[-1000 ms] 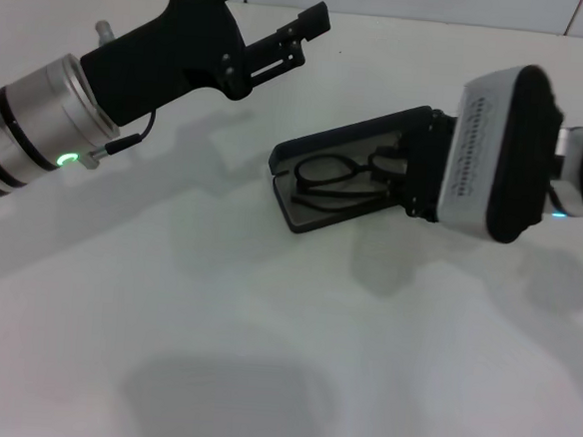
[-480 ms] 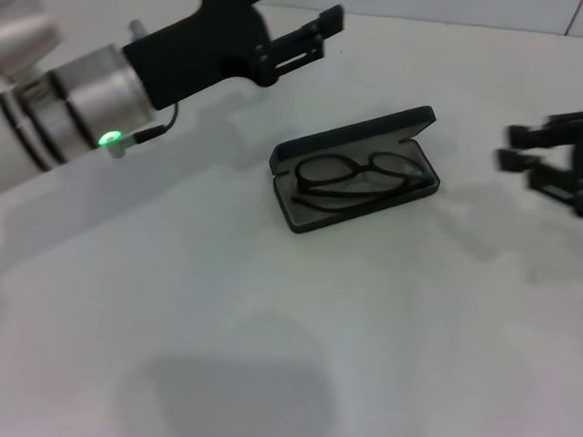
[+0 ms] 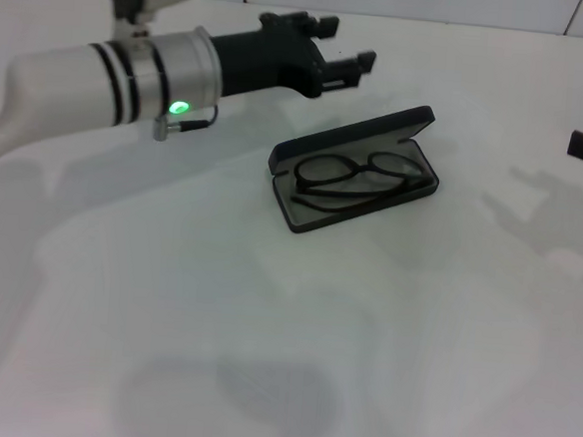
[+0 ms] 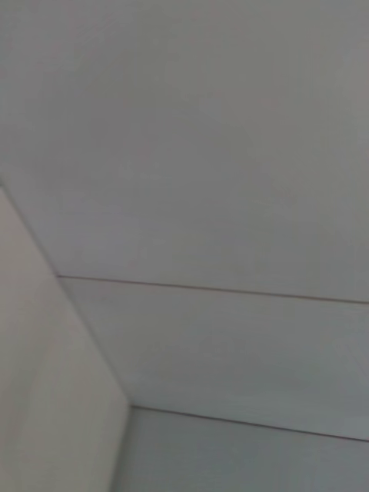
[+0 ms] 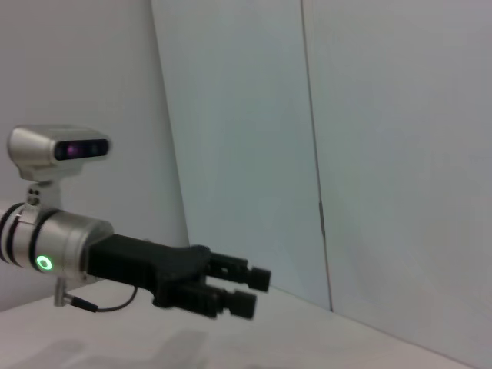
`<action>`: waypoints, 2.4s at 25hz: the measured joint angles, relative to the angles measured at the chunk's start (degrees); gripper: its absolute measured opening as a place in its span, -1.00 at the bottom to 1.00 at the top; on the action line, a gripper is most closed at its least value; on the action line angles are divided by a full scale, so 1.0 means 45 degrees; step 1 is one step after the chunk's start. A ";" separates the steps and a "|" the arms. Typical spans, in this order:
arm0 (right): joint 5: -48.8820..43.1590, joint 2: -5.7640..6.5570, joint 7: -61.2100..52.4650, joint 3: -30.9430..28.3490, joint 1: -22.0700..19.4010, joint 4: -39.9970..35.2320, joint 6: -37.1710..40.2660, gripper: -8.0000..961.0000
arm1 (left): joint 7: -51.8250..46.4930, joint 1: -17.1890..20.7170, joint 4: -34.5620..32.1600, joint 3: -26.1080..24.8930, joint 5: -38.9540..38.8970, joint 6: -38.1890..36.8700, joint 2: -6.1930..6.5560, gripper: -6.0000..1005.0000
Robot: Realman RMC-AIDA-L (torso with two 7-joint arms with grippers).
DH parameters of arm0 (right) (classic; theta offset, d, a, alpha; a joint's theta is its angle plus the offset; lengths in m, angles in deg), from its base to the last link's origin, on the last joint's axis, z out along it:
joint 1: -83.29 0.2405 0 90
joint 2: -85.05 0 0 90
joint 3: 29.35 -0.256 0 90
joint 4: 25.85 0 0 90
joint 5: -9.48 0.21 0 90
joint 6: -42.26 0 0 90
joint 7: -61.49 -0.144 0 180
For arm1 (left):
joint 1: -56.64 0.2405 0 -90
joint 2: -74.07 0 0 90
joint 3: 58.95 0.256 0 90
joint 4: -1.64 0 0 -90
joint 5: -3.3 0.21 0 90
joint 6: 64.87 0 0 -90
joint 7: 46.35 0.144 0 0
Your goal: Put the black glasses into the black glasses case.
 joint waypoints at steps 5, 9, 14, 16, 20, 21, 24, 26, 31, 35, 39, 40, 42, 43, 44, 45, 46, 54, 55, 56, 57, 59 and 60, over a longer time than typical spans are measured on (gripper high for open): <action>-0.0046 -0.0002 0.0216 0.0062 -0.0096 0.0316 0.0026 0.16 | -0.0090 -0.0450 -0.0560 -0.0001 0.0852 0.1478 -0.0059 0.40; -0.0055 -0.0012 0.0481 0.0082 -0.0104 0.0559 0.0080 0.16 | -0.0125 -0.0538 -0.0925 0.0000 0.1140 0.2330 -0.0061 0.40; -0.0061 0.0004 0.0639 0.0083 -0.0098 0.0693 0.0117 0.18 | -0.0132 -0.0497 -0.1119 0.0000 0.1248 0.2638 -0.0078 0.40; -0.0065 0.0005 0.0647 0.0086 -0.0061 0.0711 0.0118 0.19 | -0.0137 -0.0461 -0.1124 -0.0001 0.1292 0.2742 -0.0089 0.40; -0.0066 0.0002 0.0664 0.0129 -0.0024 0.0729 0.0093 0.22 | -0.0130 -0.0384 -0.1343 -0.0002 0.1680 0.2768 -0.0095 0.40; -0.0066 0.0002 0.0666 0.0131 -0.0027 0.0731 0.0089 0.22 | -0.0110 -0.0376 -0.1447 -0.0004 0.1805 0.2759 -0.0094 0.40; -0.0066 0.0007 0.0669 0.0084 -0.0066 0.0736 0.0082 0.24 | 0.0070 -0.0350 -0.1796 -0.0005 0.2218 0.2710 -0.0095 0.40; -0.0086 0.0015 0.0669 0.0036 -0.0089 0.0743 0.0045 0.26 | 0.0374 -0.0270 -0.2104 -0.0004 0.2494 0.2730 -0.0109 0.40; -0.0130 0.0022 0.0669 0.0028 -0.0098 0.0759 0.0003 0.29 | 0.1202 0.0065 -0.2511 0.0005 0.2820 0.2781 -0.0162 0.40; -0.0131 0.0022 0.0670 0.0078 -0.0100 0.0777 0.0004 0.31 | 0.1543 0.0234 -0.2620 -0.0073 0.2782 0.2732 -0.0178 0.40; -0.0131 0.0022 0.0670 0.0157 -0.0075 0.0783 0.0166 0.34 | 0.1920 0.0454 -0.2485 -0.0211 0.2160 0.1503 -0.0081 0.40; -0.0130 0.0018 0.0693 0.0191 -0.0054 0.0795 0.0250 0.34 | 0.2024 0.0546 -0.2410 -0.0212 0.1970 0.0904 -0.0028 0.40; -0.0057 -0.0004 0.0886 0.0347 0.0044 0.0893 0.0559 0.36 | 0.2353 0.0833 -0.2056 -0.0215 0.1660 -0.1147 0.0156 0.40; -0.0027 -0.0006 0.1000 0.0392 0.0093 0.0945 0.0718 0.36 | 0.2787 0.1133 -0.1506 -0.0199 0.1627 -0.3618 0.0305 0.40; 0.0021 -0.0020 0.1278 0.0480 0.0194 0.1061 0.1110 0.37 | 0.2787 0.1133 -0.1506 -0.0199 0.1627 -0.3618 0.0305 0.40; 0.0059 -0.0033 0.1693 0.0508 0.0360 0.1267 0.1725 0.38 | 0.3225 0.1399 -0.1062 -0.0173 0.1621 -0.5471 0.0420 0.40; 0.0089 -0.0045 0.2030 0.0522 0.0501 0.1448 0.2206 0.38 | 0.3596 0.1635 -0.0701 -0.0162 0.1616 -0.6906 0.0534 0.40; 0.0559 -0.0117 0.5346 0.0700 0.2121 0.3784 0.4356 0.43 | 0.4157 0.3046 0.0127 -0.0098 0.1132 -1.0034 0.1159 0.40; 0.0556 -0.0117 0.5722 0.0801 0.2358 0.4205 0.4307 0.44 | 0.4158 0.3164 0.0173 -0.0072 0.1104 -1.0050 0.1161 0.40; 0.0557 -0.0117 0.5911 0.0860 0.2508 0.4429 0.4235 0.44 | 0.4160 0.3281 0.0206 -0.0062 0.1097 -1.0062 0.1160 0.40; 0.0556 -0.0117 0.6144 0.0933 0.2670 0.4697 0.4113 0.45 | 0.4163 0.3386 0.0238 -0.0060 0.1096 -1.0069 0.1157 0.40; 0.0560 -0.0140 0.6486 0.1010 0.2923 0.5100 0.3858 0.46 | 0.4189 0.3559 0.0293 -0.0059 0.1114 -1.0073 0.1144 0.40; 0.0560 -0.0150 0.6682 0.1027 0.3032 0.5315 0.3721 0.46 | 0.4225 0.3642 0.0320 -0.0059 0.1122 -1.0075 0.1136 0.40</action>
